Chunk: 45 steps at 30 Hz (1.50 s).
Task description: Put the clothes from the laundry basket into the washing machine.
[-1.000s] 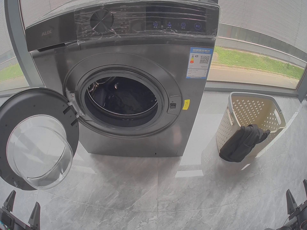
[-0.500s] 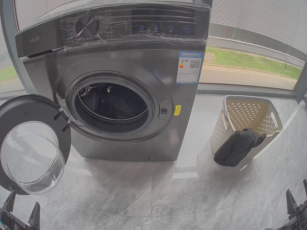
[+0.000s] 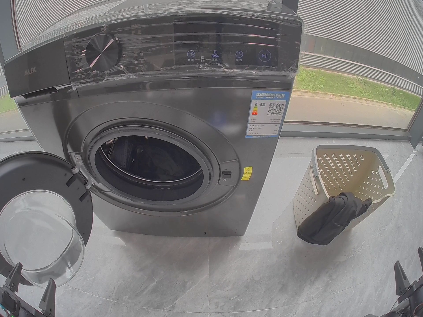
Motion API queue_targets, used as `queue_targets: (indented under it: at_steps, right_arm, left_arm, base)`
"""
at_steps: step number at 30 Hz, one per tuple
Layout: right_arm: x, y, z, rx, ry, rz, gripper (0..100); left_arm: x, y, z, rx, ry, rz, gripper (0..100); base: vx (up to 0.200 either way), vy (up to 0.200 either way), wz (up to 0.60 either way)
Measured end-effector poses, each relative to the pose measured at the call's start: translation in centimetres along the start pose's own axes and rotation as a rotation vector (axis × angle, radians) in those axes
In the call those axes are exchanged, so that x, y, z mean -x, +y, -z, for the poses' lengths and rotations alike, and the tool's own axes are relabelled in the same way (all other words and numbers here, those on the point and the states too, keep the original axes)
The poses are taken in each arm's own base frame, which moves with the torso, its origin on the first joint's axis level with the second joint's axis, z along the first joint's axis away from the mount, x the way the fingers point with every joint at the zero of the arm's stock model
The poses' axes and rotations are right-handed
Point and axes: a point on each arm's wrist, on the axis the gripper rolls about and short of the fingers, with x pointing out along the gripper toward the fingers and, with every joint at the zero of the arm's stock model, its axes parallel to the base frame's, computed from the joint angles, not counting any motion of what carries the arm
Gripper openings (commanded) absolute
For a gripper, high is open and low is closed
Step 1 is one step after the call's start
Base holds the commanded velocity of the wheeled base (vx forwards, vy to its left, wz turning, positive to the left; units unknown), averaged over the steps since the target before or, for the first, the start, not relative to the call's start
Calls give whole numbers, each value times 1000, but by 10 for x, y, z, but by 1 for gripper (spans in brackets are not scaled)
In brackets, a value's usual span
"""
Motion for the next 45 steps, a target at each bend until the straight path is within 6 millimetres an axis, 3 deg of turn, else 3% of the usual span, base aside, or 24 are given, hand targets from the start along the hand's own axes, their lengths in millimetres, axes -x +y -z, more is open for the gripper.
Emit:
queue_targets:
  at_steps: [21, 27, 33, 45]
  right_arm:
    - [0, 0, 0, 0, 1, 0, 100]
    - [0, 0, 0, 0, 0, 0, 100]
    - [0, 0, 0, 0, 1, 0, 100]
    - [0, 0, 0, 0, 2, -1, 100]
  left_arm:
    - [0, 0, 0, 5, 1, -3, 100]
    - [0, 0, 0, 7, 1, -4, 100]
    - [0, 0, 0, -6, 1, 0, 100]
    - [0, 0, 0, -20, 1, 0, 100]
  base:
    - [0, -200, 0]
    - [0, 0, 0]
    - [200, 0, 0]
    - [0, 0, 0]
